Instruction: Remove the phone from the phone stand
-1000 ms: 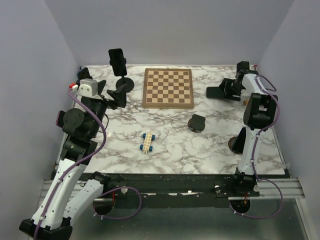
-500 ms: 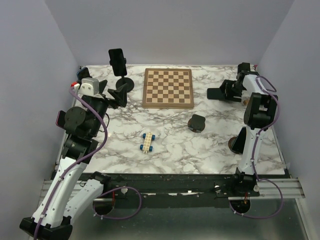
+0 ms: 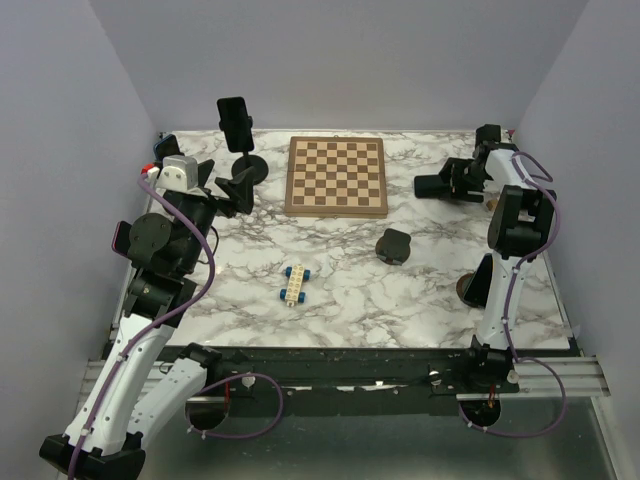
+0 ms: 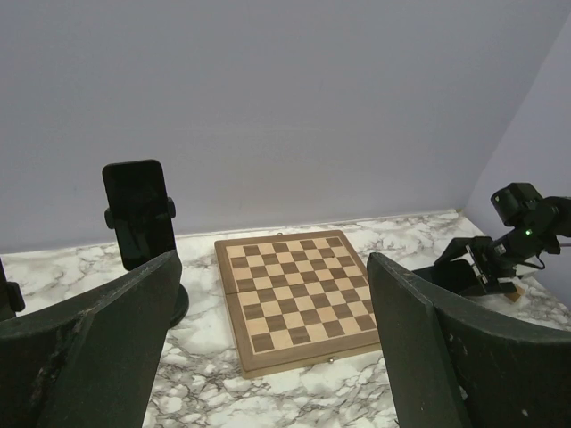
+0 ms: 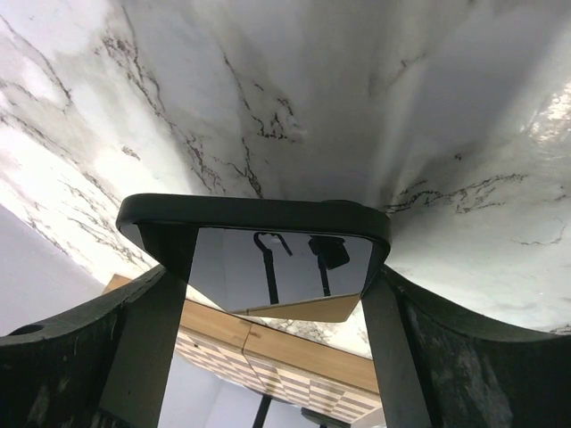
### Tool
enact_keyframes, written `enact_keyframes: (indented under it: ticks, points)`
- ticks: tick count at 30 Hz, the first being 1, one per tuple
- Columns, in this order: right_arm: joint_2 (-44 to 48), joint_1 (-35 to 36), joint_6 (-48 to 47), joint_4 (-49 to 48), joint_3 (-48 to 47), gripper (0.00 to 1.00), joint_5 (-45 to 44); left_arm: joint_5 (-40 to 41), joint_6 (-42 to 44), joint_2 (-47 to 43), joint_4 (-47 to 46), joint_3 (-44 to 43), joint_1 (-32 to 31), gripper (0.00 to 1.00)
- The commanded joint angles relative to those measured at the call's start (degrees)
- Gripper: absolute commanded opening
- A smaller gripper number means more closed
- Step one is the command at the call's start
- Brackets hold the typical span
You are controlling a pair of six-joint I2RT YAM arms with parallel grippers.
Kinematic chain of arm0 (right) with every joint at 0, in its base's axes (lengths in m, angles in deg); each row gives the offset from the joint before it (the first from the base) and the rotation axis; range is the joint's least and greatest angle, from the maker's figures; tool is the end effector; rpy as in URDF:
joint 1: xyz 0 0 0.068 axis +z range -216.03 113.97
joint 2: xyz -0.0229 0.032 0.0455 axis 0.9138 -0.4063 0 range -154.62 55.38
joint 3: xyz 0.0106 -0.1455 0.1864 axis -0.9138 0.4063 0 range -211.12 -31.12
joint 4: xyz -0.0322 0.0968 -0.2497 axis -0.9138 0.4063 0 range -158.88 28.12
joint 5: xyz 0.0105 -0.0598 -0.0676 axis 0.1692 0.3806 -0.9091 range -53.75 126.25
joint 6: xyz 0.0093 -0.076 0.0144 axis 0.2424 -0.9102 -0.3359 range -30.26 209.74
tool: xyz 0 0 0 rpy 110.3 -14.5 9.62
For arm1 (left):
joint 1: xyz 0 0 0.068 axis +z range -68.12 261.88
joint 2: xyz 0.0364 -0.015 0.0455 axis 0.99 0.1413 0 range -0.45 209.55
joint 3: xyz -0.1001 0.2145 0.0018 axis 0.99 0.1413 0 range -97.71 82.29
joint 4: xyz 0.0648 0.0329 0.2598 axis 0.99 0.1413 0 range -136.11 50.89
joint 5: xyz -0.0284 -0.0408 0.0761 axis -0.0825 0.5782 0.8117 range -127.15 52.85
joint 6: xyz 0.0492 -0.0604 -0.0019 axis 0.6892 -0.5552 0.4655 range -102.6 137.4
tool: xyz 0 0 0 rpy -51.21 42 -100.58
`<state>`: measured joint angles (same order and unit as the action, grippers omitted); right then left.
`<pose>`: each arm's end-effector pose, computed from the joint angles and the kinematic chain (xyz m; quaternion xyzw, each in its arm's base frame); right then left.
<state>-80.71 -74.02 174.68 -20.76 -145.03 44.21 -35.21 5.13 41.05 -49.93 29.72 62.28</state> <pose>0.4845 -0.0587 0.0986 0.7044 0.6856 0.1597 0.0910 0.2115 -0.0729 0.4074 0.0256 0.6090 -0.2077 0.7651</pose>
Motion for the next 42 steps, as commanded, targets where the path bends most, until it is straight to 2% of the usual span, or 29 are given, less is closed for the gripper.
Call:
enact_keyframes:
  ticks: [1, 7, 13, 18, 21, 23, 25, 27, 32, 35, 39, 42]
  points:
    - [-1.94, -1.02, -2.42, -3.3, 1.89, 0.85, -3.79, 0.62, -0.29, 0.03, -1.11, 0.28, 0.26, 0.93]
    - [-2.66, -1.02, -5.13, -3.08, 0.22, 0.98, -2.44, 0.35, -0.82, 0.11, -1.1, 0.28, 0.7, 0.93]
    - [-0.38, -1.05, -13.74, -3.82, -2.37, 0.99, -3.15, 0.38, -1.16, 0.23, -1.11, 0.28, 0.79, 0.93]
    - [3.56, -0.8, -29.7, -4.48, -5.14, 1.0, -5.79, 0.26, -1.44, -0.15, -1.18, 0.58, 0.96, 0.93]
    - [7.75, 1.15, -43.65, -4.9, -5.17, 1.0, -13.49, 0.44, -1.44, -0.23, -1.46, 0.81, 1.05, 0.93]
    - [13.1, 4.6, -52.75, -7.81, -0.85, 1.0, -24.24, 0.37, -1.6, -0.04, -1.46, 0.81, 1.21, 0.93]
    - [20.35, 7.93, -61.06, -16.23, 8.44, 1.0, -30.19, 0.34, -1.83, 0.23, -1.47, 0.81, 1.3, 0.93]
    - [27.75, 11.01, -64.88, -20.98, 15.83, 1.0, -29.31, 0.5, -2.04, 0.43, -1.25, 0.81, 1.31, 0.93]
    - [43.2, 16.26, -72.11, -25.85, 28.98, 1.0, -26.77, 1.51, -2.56, 0.05, -1.73, 1.61, 1.31, 0.93]
    - [53.55, 18.67, -78.14, -28.79, 39.27, 1.0, -22.21, 1.52, -3.06, 0.55, -1.42, 1.3, 1.32, 0.93]
    - [64.22, 18.8, -82.26, -25.23, 46.93, 1.0, -22.09, 0.77, -3.97, 0.87, -1.11, 1.03, 1.31, 0.93]
    - [69.48, 18.77, -84.35, -20.13, 49.44, 1.0, -28.0, 0.28, -4.38, 0.49, -1.02, 0.99, 1.31, 0.92]
